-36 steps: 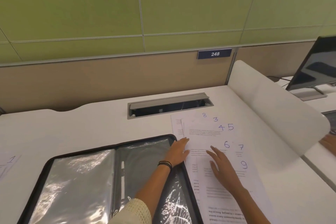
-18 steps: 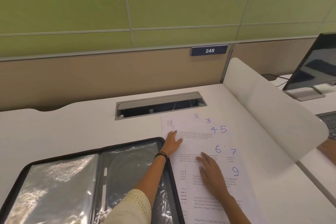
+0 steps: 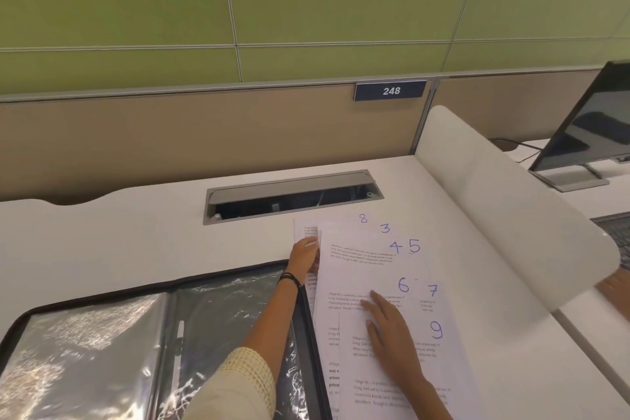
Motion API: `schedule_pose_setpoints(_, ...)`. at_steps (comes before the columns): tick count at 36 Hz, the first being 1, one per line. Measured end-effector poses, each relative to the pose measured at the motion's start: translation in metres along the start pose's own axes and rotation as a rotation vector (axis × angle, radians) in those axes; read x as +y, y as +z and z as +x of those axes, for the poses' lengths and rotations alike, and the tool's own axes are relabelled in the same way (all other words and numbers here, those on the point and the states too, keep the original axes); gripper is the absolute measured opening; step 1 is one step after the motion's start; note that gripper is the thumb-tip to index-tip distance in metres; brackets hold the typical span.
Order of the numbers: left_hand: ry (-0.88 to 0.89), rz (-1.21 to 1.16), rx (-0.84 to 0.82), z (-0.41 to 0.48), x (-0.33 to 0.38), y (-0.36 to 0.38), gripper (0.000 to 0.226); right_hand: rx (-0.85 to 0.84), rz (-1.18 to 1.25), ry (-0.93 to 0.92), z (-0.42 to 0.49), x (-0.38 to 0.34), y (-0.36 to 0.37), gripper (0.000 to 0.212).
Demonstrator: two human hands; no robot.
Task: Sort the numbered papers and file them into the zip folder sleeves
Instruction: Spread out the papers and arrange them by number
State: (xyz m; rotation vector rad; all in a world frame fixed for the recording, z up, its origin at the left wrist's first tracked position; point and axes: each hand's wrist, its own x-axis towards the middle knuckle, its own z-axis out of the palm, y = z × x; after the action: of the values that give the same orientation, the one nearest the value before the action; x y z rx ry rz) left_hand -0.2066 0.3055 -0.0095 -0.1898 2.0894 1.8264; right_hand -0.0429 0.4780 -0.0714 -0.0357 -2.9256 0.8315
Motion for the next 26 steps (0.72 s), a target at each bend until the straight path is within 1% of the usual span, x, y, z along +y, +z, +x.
schedule_pose_setpoints(4,0.008,0.053,0.034,0.006,-0.001,0.003,0.017,-0.007,-0.001,0.001,0.000,0.000,0.001,0.055)
schedule_pose_setpoints(6,0.003,0.077,0.026,0.011,-0.002,0.005,0.021,-0.012,-0.010,-0.001,0.000,0.001,0.000,0.048)
schedule_pose_setpoints(8,0.003,0.086,0.017,0.013,-0.003,0.008,0.024,-0.017,-0.015,-0.005,0.000,0.001,-0.001,0.046)
schedule_pose_setpoints(15,0.042,0.060,0.041,0.011,-0.002,0.015,0.039,0.005,-0.025,-0.015,0.002,0.003,0.002,0.054)
schedule_pose_setpoints(21,0.090,-0.023,0.092,0.010,-0.005,0.019,0.025,-0.009,-0.039,-0.003,0.001,0.001,0.001,0.058)
schedule_pose_setpoints(26,0.062,-0.066,0.112,0.008,-0.009,0.020,0.037,-0.012,-0.048,0.004,0.001,0.000,0.001,0.058)
